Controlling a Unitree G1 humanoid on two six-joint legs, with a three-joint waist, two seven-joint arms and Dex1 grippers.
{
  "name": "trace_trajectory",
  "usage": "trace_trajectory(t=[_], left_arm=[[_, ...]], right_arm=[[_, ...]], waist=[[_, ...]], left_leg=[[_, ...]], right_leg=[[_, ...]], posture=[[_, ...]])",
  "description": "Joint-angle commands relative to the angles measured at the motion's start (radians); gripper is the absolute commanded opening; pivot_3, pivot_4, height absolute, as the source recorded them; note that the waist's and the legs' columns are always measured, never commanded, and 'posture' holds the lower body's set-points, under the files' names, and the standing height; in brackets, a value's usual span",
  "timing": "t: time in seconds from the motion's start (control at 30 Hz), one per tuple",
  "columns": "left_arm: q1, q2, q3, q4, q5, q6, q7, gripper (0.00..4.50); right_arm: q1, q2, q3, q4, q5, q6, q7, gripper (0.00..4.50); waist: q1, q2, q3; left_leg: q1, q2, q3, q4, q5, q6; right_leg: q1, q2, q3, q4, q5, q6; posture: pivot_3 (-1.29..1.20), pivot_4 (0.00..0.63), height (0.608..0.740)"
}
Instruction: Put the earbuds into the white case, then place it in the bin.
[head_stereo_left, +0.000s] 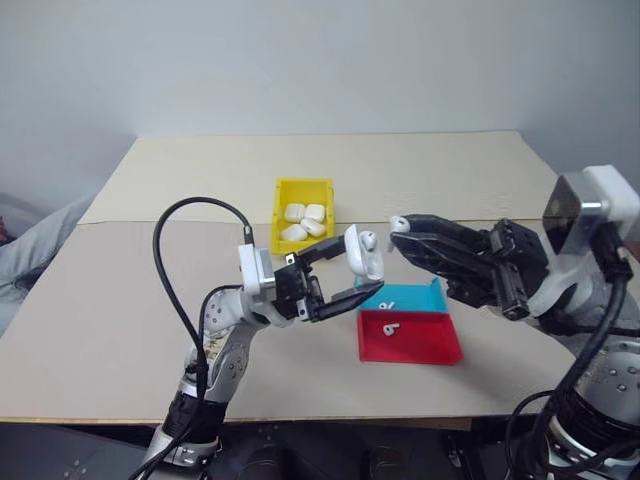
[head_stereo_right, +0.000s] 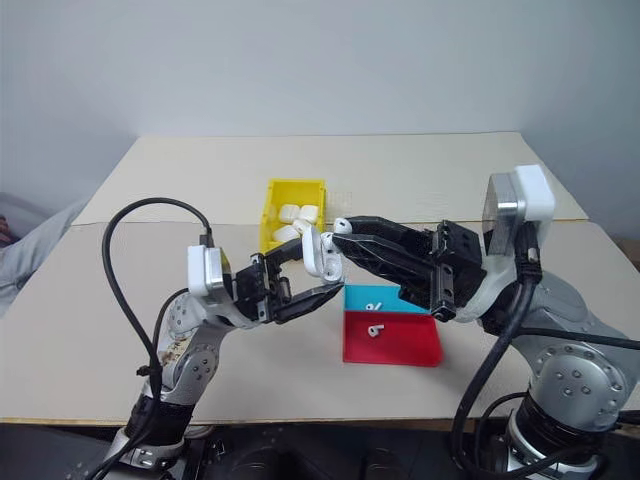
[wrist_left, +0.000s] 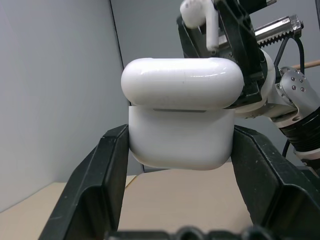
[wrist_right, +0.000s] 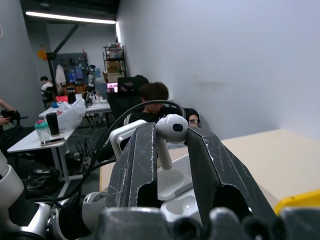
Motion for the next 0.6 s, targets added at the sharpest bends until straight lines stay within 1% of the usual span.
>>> trace_trajectory(t=[0.03, 0.2, 0.3, 0.6], left_arm=[[0.003, -0.001, 0.016, -0.054, -0.029, 0.002, 0.006, 2.80], [0.009, -0.008, 0.016, -0.053, -0.022, -0.006, 0.012, 2.80], [0.015, -0.016, 0.014, -0.058, -0.026, -0.007, 0.014, 2.80], [0.027, -0.021, 0.007, -0.066, -0.022, -0.005, 0.011, 2.80]], right_arm=[[0.026, -0.031, 0.037, -0.010, -0.005, -0.088, 0.007, 0.98], [0.059, -0.066, 0.091, 0.007, -0.021, -0.149, 0.008, 0.98], [0.087, -0.087, 0.126, 0.003, -0.060, -0.192, 0.024, 0.98], [0.112, -0.128, 0.171, 0.005, -0.077, -0.247, 0.016, 0.98]], waist=[[0.000, 0.000, 0.000], [0.001, 0.000, 0.000], [0.001, 0.000, 0.000], [0.002, 0.000, 0.000]], left_leg=[[0.000, 0.000, 0.000, 0.000, 0.000, 0.000], [0.000, 0.000, 0.000, 0.000, 0.000, 0.000], [0.000, 0.000, 0.000, 0.000, 0.000, 0.000], [0.000, 0.000, 0.000, 0.000, 0.000, 0.000]], right_leg=[[0.000, 0.000, 0.000, 0.000, 0.000, 0.000], [0.000, 0.000, 0.000, 0.000, 0.000, 0.000], [0.000, 0.000, 0.000, 0.000, 0.000, 0.000], [0.000, 0.000, 0.000, -0.001, 0.000, 0.000]], posture=[[0.00, 0.150, 0.740], [0.00, 0.150, 0.740], [0.00, 0.150, 0.740], [0.00, 0.150, 0.740]])
